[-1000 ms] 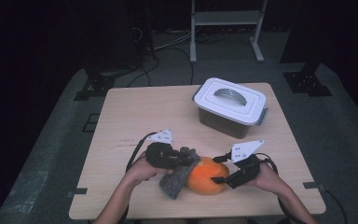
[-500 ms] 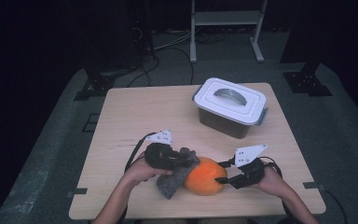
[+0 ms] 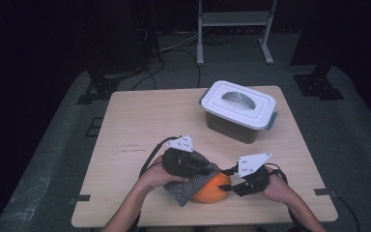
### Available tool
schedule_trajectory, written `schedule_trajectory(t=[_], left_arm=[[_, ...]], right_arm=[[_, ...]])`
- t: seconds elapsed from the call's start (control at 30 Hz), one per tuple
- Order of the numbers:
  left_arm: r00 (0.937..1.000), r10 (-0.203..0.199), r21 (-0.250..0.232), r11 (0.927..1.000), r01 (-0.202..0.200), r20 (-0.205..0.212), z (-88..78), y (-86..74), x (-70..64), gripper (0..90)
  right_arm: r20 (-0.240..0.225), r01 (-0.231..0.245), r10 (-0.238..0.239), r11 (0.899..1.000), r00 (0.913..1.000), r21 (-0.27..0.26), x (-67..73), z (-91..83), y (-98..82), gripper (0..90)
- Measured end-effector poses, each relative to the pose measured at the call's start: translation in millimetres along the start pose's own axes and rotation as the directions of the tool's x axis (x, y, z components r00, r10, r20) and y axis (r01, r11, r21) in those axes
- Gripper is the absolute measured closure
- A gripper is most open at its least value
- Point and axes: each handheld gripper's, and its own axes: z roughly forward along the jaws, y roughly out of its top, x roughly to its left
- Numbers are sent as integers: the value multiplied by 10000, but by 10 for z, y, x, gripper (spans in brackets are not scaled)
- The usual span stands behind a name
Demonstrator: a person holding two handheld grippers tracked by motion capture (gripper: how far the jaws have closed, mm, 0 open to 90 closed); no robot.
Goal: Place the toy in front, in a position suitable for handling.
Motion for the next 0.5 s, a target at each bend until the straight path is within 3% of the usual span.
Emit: schedule_trajectory(t=[0.37,0.5], left_arm=[[9971,-526,-314,9982,509,-551,-240,-210,93,729],[9960,-686,-418,9969,663,-567,-266,-258,124,729]], right_arm=[[1,-649,649,9979,9979,-68,-113,-48,-127,556],[-79,-890,889,9959,9960,-163,-158,-50,-148,547]])
